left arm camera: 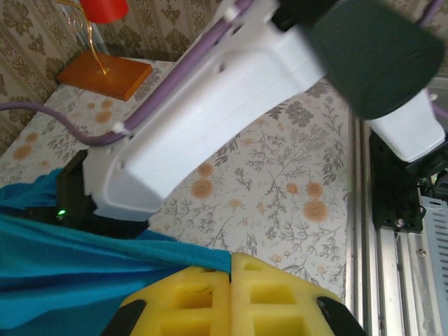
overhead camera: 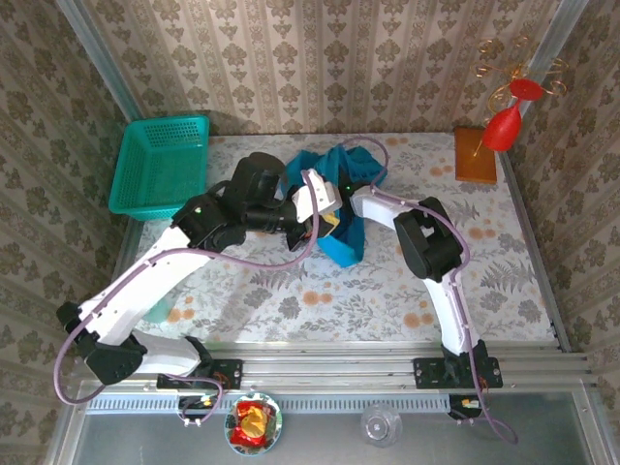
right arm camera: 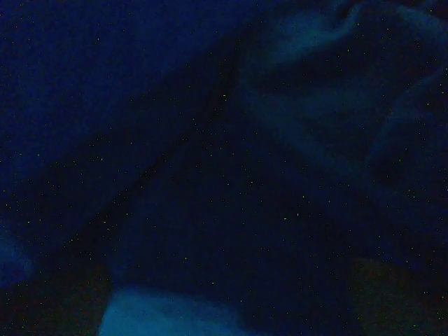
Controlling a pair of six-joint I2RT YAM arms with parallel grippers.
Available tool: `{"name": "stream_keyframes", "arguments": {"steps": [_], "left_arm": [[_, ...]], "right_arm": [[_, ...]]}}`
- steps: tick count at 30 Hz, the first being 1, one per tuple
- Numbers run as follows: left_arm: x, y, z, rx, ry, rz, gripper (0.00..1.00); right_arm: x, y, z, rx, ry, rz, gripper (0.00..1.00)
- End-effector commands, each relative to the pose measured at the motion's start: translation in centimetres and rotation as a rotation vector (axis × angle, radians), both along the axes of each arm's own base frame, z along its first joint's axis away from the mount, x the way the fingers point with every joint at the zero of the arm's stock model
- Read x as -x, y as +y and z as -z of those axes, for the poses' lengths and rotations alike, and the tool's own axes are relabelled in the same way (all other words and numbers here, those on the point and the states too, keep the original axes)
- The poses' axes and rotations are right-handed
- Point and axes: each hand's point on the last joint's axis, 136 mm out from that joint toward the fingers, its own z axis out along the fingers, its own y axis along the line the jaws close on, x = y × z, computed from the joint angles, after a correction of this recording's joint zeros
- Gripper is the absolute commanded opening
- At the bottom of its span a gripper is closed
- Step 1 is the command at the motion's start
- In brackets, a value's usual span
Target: Fold the inside-out t-shirt
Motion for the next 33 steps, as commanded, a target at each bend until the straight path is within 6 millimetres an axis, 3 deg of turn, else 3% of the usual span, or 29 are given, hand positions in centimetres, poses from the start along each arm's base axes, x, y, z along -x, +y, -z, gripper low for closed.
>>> {"name": "stream_keyframes", "arguments": {"steps": [1,4,8,10,11,12,16,23,29,33], "left_arm": [[2.9,0.7,-3.7,0.092,-0.014,0.075,0.00],[3.2,1.0,-4.5,0.114,-0.031,0.075,0.00],[2.1,1.5,-4.5,0.098,-0.064,0.013,0.00],[1.0,1.7,-4.1,0.080,-0.078,-0.036,0.00],[0.3,1.9,-3.7,0.068,-0.083,-0.067,0.00],[-0.5,2.1,-3.4,0.062,-0.089,-0.101,0.00],[-4.0,3.0,-2.1,0.078,-0.066,-0.230,0.00],[-10.8,4.9,1.9,0.142,0.039,-0.437,0.00],[-15.6,7.3,7.3,0.156,0.184,-0.569,0.00],[-18.6,10.2,11.8,0.175,0.308,-0.687,0.00]], "right_arm": [[2.6,-1.0,4.4,0.080,0.241,-0.072,0.94],[2.9,-1.4,4.3,0.127,0.280,-0.107,0.91],[4.1,-2.5,4.0,0.175,0.316,-0.129,0.77],[4.9,-2.7,3.8,0.177,0.341,-0.144,0.57],[5.5,-3.0,3.5,0.175,0.341,-0.142,0.37],[5.9,-3.0,2.7,0.159,0.314,-0.142,0.25],[8.6,-2.9,-0.5,0.067,0.245,-0.161,0.02],[14.0,-0.3,-7.4,0.000,0.117,-0.308,0.00],[18.6,1.6,-13.5,-0.079,0.004,-0.436,0.00],[20.2,1.5,-18.0,-0.172,-0.083,-0.457,0.00]]}}
